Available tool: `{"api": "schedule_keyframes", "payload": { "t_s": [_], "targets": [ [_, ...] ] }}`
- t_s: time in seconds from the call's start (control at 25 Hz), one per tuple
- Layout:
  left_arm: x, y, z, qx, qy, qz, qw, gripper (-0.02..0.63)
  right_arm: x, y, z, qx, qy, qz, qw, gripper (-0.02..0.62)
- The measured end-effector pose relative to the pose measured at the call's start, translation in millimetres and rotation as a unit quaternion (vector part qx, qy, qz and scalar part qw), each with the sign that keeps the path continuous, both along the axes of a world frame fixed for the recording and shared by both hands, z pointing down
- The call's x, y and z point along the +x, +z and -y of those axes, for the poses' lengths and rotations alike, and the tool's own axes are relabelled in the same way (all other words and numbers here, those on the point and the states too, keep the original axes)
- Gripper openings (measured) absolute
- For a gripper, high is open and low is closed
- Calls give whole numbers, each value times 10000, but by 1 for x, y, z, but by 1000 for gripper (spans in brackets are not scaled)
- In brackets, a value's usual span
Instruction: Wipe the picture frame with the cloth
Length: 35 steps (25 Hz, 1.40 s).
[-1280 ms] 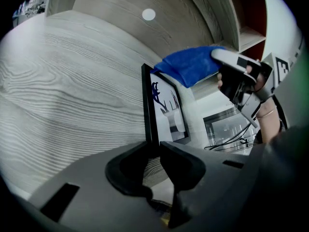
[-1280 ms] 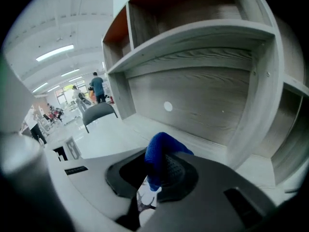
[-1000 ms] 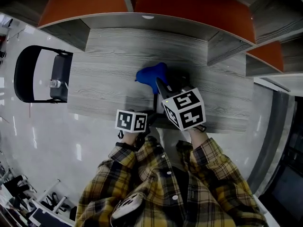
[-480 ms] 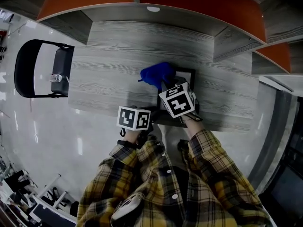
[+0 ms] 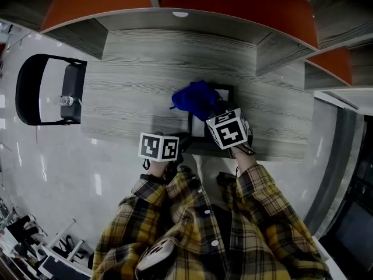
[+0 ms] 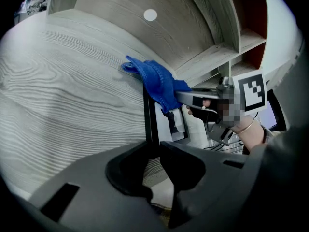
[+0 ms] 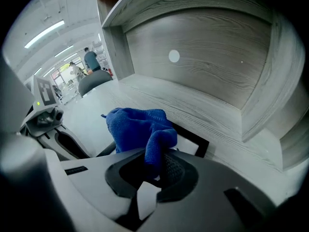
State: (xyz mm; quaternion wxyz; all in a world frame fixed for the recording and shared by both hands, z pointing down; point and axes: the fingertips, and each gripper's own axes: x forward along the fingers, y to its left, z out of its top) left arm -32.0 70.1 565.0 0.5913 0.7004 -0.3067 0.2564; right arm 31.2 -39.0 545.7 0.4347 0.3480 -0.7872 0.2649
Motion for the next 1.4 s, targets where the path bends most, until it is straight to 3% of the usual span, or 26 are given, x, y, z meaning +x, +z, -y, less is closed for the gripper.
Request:
{"api": "schedule_keyframes", "payload": {
  "t_s": [1.0, 1.12, 1.24, 1.4],
  "targets": [
    [3, 1, 5, 7, 206, 0, 9998, 80, 123, 9, -28, -66, 1196, -535, 9914, 40],
    [4, 1, 4, 4, 214, 7, 9998, 80, 116, -14, -22, 110, 1226, -270, 9920, 41],
    [5, 1, 5, 15, 222, 4, 9998, 80, 96, -55, -10, 291, 1306, 405, 9902, 41],
    [3, 0, 4, 29, 230, 9, 9997, 80, 47, -110, 2, 703, 802, 836, 9908, 40]
  ]
}}
